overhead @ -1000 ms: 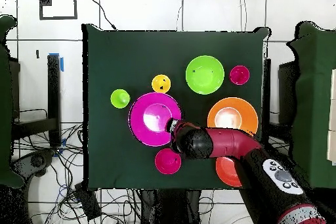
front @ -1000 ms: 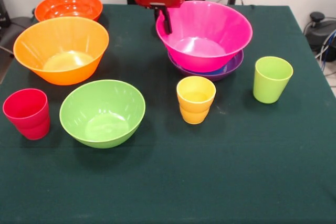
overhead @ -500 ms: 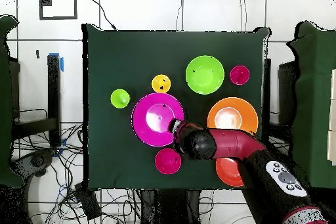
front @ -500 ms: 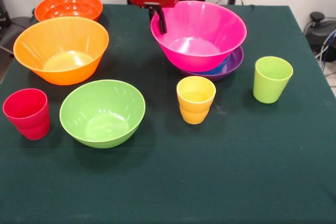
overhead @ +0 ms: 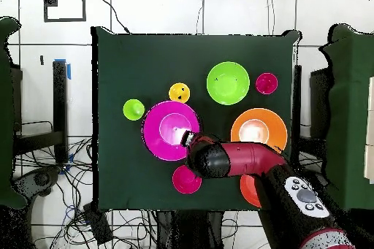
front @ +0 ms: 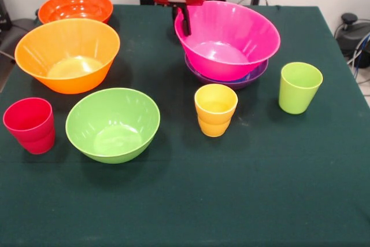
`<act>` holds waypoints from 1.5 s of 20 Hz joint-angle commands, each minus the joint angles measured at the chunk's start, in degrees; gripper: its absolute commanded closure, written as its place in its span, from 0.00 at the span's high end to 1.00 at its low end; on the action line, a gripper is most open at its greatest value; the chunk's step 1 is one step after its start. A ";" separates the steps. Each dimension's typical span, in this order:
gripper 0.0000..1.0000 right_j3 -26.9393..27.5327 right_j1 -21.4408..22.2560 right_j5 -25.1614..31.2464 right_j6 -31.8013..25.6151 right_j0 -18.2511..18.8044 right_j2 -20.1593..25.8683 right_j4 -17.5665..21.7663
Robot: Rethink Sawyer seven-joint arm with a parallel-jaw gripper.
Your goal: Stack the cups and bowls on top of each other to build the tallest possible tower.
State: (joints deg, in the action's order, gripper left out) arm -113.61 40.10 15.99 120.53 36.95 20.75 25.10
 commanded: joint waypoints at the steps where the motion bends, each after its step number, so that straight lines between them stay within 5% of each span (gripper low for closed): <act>1: 0.00 -3.29 -4.89 -6.75 5.07 -4.64 -2.58 3.61; 30: 0.00 -5.76 -6.48 -12.00 4.48 -6.02 -6.28 1.88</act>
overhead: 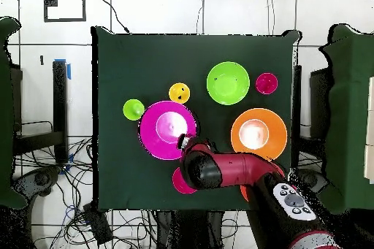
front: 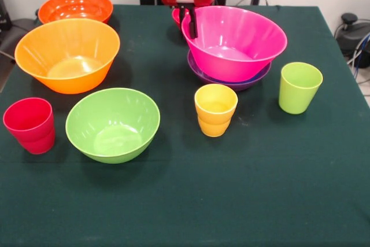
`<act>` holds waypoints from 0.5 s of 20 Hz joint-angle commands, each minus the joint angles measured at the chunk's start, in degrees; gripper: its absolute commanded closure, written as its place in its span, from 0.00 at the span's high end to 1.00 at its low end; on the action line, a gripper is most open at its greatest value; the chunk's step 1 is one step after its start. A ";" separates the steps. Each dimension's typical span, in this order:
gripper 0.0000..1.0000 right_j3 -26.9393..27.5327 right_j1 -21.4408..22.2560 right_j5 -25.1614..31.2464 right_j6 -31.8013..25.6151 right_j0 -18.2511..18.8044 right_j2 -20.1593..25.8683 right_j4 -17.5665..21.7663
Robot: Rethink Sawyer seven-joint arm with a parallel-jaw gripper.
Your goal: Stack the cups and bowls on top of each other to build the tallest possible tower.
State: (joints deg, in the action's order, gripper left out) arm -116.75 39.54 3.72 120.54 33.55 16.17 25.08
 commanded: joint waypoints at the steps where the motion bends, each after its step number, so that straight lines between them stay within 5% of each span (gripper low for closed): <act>1: 0.00 -2.60 -5.91 0.14 4.51 -2.84 -1.93 1.89; 2: 0.00 -2.53 -5.88 0.21 4.53 -3.14 -2.26 1.80; 3: 1.00 -2.56 -5.91 0.41 4.34 -3.20 -2.34 1.56; 10: 1.00 -2.47 -5.76 0.88 4.56 -4.25 -3.33 1.03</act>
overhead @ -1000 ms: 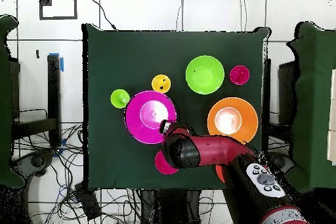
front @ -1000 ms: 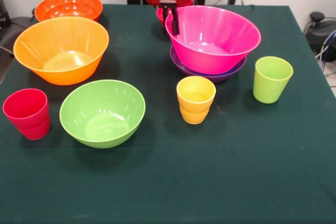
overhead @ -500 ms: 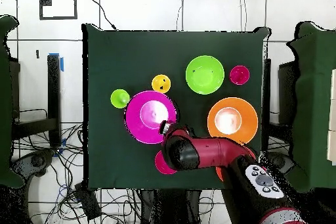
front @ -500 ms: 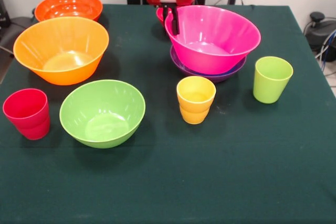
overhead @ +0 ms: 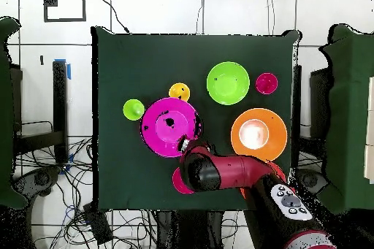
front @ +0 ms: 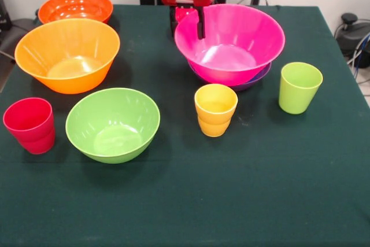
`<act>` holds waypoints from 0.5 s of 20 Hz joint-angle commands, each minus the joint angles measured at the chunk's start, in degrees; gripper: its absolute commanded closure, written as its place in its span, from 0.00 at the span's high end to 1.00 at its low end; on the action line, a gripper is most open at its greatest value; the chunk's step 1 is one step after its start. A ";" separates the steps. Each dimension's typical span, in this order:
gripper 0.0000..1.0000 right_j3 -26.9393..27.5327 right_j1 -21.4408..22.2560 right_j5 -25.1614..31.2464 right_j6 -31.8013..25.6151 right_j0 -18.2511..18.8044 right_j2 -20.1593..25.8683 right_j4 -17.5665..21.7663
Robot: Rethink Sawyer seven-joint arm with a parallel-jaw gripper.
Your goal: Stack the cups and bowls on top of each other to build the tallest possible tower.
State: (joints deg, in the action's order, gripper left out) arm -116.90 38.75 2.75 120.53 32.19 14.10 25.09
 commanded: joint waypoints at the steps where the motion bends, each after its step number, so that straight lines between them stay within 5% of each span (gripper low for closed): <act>1: 1.00 -2.36 -5.05 1.82 4.61 -2.94 -1.33 0.92; 10: 1.00 -3.12 -4.75 -0.15 5.22 -3.20 -1.67 0.65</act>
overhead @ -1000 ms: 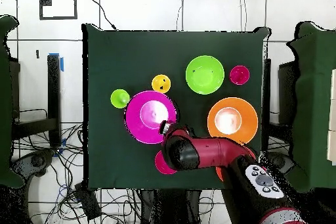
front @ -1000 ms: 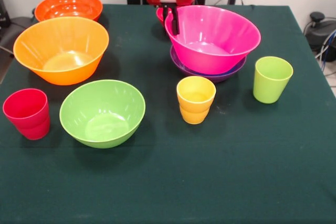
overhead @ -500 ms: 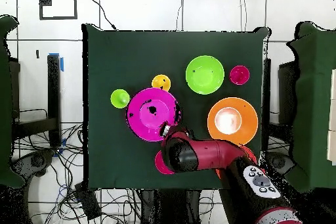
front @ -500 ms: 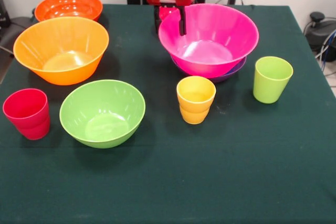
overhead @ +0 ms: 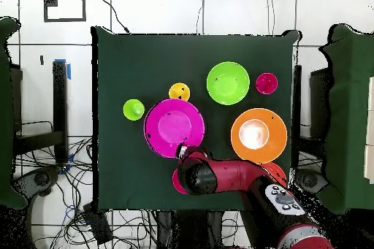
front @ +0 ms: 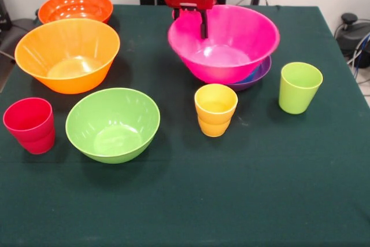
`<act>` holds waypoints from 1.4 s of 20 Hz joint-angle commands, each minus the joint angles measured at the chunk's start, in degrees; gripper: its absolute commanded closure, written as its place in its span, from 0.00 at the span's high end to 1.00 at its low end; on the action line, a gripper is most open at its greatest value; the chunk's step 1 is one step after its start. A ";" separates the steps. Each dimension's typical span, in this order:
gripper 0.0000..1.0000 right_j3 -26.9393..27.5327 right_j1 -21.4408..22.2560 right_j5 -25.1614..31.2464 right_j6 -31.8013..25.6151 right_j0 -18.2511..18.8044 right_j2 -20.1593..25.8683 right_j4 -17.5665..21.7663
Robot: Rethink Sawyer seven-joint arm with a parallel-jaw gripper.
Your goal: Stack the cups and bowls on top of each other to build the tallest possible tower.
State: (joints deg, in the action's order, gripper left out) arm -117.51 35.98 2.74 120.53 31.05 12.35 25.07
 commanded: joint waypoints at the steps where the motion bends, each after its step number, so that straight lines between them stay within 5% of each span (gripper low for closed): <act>1: 1.00 -2.86 -1.59 -0.13 5.37 -2.18 0.00 0.55; 16: 1.00 -6.92 5.52 5.21 5.06 -1.23 2.90 -2.86; 28: 1.00 -6.29 2.14 -0.27 9.22 -7.82 0.04 -6.37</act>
State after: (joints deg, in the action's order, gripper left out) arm -122.52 40.79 2.75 120.53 27.60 11.08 21.99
